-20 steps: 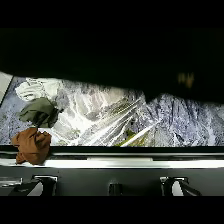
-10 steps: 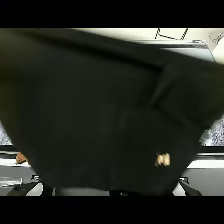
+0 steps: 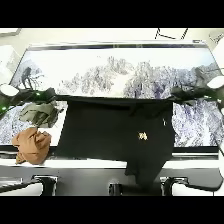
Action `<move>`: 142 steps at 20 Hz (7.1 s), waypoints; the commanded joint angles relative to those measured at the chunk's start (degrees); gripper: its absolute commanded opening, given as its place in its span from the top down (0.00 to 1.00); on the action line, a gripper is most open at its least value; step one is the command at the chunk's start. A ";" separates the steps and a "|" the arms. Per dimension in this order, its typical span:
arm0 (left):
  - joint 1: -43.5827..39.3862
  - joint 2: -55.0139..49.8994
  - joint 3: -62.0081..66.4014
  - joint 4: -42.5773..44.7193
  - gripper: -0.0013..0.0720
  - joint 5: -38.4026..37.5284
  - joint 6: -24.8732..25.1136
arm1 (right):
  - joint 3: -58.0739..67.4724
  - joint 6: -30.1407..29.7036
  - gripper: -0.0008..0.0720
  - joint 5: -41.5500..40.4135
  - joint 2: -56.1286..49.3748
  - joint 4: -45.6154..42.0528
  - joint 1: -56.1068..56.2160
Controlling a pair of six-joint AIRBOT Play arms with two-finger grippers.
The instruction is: Fold the clothes and pants, and hang the long-sleeved shirts on hangers.
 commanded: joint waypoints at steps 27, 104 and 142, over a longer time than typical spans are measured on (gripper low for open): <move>2.49 -18.38 5.90 2.60 0.96 -30.27 1.55 | 0.44 5.09 0.94 18.21 -10.19 -10.97 0.79; 0.02 -31.54 25.77 -10.36 0.75 -17.59 -4.13 | 6.36 2.40 0.90 1.70 -17.14 4.94 -0.17; -37.53 -33.40 28.11 -20.39 0.95 -2.16 -7.98 | 2.54 -0.02 0.94 20.52 8.44 22.12 -1.38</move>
